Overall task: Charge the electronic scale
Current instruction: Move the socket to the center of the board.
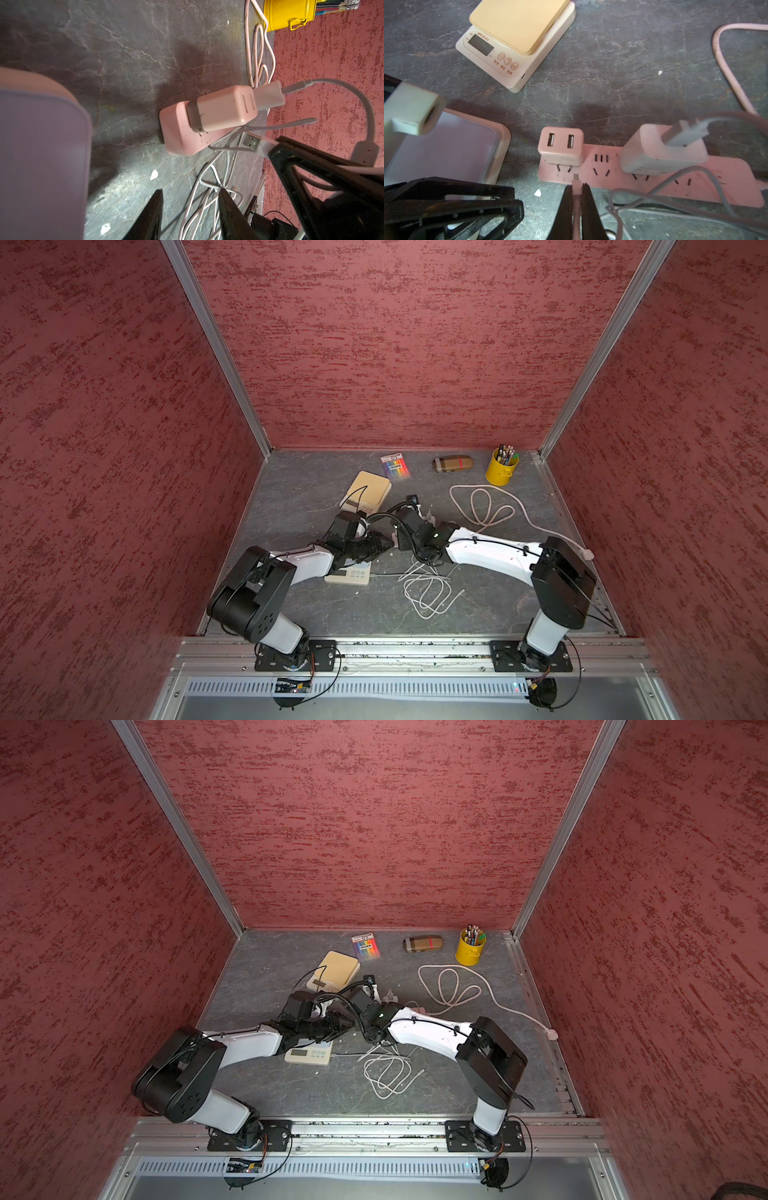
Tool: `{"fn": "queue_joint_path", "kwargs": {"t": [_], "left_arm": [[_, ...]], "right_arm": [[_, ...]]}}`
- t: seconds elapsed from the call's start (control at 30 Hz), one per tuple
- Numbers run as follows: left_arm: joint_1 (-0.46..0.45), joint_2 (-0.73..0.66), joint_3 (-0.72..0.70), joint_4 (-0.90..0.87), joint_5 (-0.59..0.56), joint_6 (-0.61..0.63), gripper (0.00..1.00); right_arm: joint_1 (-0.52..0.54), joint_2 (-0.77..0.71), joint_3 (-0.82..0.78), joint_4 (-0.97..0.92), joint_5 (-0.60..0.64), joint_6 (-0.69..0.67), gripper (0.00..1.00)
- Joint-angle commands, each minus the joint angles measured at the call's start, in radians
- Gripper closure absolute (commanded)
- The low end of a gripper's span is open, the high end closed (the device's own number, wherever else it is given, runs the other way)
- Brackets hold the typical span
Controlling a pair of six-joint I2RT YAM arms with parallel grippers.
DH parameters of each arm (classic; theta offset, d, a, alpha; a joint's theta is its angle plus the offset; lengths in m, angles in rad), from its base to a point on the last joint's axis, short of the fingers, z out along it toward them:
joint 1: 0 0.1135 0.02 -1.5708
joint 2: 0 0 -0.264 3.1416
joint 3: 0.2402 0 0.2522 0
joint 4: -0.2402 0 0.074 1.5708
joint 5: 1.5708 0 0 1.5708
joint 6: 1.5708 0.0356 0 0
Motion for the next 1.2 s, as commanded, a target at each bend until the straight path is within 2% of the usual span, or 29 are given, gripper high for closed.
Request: {"fn": "queue_joint_path", "kwargs": {"t": [0.0,0.23,0.5,0.57,0.67,0.87,1.0,1.17], "left_arm": [[-0.008,0.009,0.033,0.032,-0.013,0.02,0.56],[-0.009,0.053,0.114,0.01,-0.07,0.063,0.53],[0.015,0.07,0.131,0.145,-0.048,0.128,0.51],[0.039,0.074,0.119,0.222,-0.026,0.123,0.51],[0.064,0.105,0.152,0.242,0.031,0.15,0.5],[0.094,0.271,0.247,0.309,0.208,0.097,0.52],[0.088,0.352,0.255,0.386,0.282,0.036,0.62],[0.085,0.37,0.234,0.424,0.318,0.032,0.7]], "right_arm": [[-0.009,-0.054,-0.007,0.064,0.007,0.027,1.0],[-0.009,-0.102,0.001,0.092,0.025,0.038,1.0],[-0.009,-0.126,0.002,0.107,0.009,0.052,1.0],[-0.009,-0.113,0.015,0.084,0.021,0.052,1.0],[-0.009,-0.092,0.024,0.06,0.04,0.059,1.0],[-0.025,-0.063,0.015,0.062,0.029,0.079,1.0],[-0.033,-0.051,0.011,0.083,-0.015,0.084,1.0],[-0.042,-0.053,0.005,0.092,-0.046,0.091,1.0]]}}
